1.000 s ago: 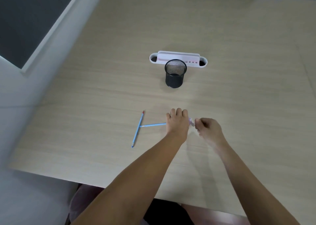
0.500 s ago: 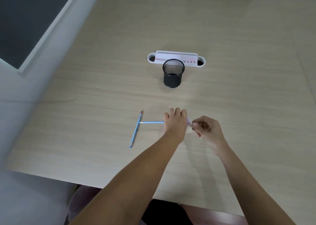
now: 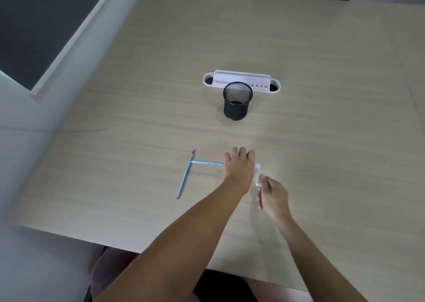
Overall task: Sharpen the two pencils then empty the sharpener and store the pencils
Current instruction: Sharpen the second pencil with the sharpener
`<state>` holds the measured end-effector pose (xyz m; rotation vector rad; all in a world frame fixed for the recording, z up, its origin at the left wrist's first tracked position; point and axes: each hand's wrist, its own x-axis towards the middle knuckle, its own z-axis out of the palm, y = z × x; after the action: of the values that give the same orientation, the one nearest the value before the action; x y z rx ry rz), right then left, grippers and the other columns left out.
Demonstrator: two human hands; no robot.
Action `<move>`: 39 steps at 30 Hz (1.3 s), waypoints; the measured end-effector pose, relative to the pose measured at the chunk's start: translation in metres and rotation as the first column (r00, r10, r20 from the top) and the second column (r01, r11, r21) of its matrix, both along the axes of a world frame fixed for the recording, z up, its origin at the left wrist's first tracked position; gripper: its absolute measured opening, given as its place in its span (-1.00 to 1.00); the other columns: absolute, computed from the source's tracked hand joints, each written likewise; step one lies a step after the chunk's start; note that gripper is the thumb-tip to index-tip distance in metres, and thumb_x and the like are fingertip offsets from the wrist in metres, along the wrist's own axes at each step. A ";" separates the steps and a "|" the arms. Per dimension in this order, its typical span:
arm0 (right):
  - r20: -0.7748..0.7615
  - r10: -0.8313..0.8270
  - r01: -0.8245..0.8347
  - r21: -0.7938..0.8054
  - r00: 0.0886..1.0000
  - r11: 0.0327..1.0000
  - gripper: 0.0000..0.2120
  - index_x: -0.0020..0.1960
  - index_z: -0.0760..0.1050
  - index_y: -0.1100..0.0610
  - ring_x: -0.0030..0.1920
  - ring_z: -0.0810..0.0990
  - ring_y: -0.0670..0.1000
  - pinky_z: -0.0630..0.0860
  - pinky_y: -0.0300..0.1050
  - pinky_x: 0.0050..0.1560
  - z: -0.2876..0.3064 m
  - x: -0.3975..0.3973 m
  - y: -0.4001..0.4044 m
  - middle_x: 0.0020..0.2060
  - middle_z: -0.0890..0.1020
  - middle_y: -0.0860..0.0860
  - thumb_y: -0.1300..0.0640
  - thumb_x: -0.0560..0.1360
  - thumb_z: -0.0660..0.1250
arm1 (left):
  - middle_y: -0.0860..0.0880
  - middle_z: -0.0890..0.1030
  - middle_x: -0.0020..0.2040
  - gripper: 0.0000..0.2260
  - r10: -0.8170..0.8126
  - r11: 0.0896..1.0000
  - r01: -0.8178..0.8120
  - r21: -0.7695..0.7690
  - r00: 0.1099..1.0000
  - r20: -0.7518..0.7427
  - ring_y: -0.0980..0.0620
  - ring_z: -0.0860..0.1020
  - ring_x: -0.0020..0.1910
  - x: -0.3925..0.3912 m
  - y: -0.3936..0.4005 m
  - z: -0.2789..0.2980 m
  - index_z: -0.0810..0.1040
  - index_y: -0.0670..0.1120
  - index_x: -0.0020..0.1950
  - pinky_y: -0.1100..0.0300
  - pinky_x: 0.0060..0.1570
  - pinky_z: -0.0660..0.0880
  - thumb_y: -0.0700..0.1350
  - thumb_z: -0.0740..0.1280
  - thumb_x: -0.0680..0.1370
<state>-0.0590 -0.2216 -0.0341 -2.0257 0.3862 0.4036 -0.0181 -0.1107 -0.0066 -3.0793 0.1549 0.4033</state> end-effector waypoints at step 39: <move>-0.086 0.148 -0.157 -0.112 0.985 0.981 -0.75 -0.42 0.27 0.08 -0.44 0.42 0.07 0.31 -0.16 -0.46 -0.014 -0.024 0.025 -0.44 0.47 0.06 0.21 0.43 0.08 | -0.10 0.39 0.22 -0.45 0.039 0.999 -0.037 0.028 0.997 -0.068 -0.12 0.36 0.21 -0.043 0.023 0.005 0.29 -0.11 0.27 0.07 0.09 0.32 -0.25 0.45 0.36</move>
<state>-0.0828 -0.1961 -0.0476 -2.1682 0.3091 0.5664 -0.0608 -0.0874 -0.0016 -3.0483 0.0924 0.5081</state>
